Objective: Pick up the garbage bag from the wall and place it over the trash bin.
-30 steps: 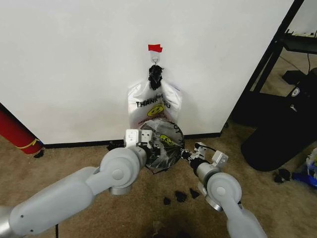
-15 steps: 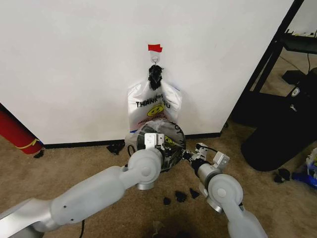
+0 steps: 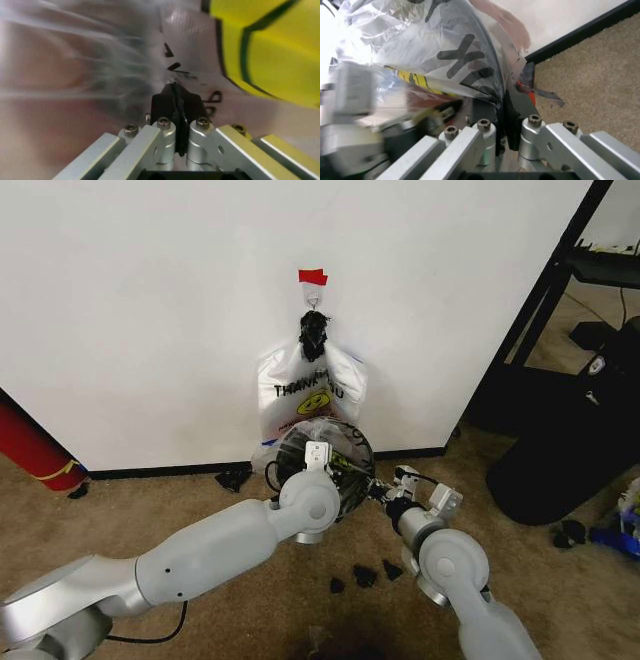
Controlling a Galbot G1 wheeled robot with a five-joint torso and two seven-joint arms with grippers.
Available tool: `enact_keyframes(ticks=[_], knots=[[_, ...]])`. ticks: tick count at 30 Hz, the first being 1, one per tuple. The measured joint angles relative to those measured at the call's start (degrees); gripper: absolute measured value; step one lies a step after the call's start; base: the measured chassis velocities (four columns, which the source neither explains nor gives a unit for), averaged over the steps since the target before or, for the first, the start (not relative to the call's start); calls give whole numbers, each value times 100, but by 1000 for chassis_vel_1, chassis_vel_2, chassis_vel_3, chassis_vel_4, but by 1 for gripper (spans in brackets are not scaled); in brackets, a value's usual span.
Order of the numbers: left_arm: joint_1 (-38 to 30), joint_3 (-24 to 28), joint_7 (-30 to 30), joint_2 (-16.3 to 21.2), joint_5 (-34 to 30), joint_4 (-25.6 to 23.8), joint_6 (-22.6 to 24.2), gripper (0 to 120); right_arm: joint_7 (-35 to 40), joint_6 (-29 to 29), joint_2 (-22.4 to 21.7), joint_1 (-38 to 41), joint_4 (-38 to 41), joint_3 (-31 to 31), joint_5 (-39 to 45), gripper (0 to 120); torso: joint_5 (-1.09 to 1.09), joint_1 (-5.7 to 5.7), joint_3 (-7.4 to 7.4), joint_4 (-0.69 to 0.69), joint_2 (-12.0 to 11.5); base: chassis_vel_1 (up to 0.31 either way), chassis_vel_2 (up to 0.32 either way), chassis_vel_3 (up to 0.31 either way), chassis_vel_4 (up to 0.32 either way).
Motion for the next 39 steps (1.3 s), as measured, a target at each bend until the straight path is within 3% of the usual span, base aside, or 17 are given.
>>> enact_keyframes(ticks=[22,31,35,39], knots=[[-87,172,130,-472,229,926,-37,0,-87,-68,-6,-126,176,-29,-41,0,0,0,0,-2,0,0,0,0,0],[-59,171,239,-477,393,1178,-81,0,-115,-87,-23,-230,280,-9,31,0,0,-1,0,-2,1,0,0,0,0],[-26,136,273,-463,446,1199,-131,0,-116,-87,-12,-238,282,-14,39,0,0,0,0,-2,1,0,0,0,0],[53,87,296,-199,449,722,-236,0,-116,-84,-14,-181,156,9,52,0,0,-1,0,-2,1,0,0,0,0]])
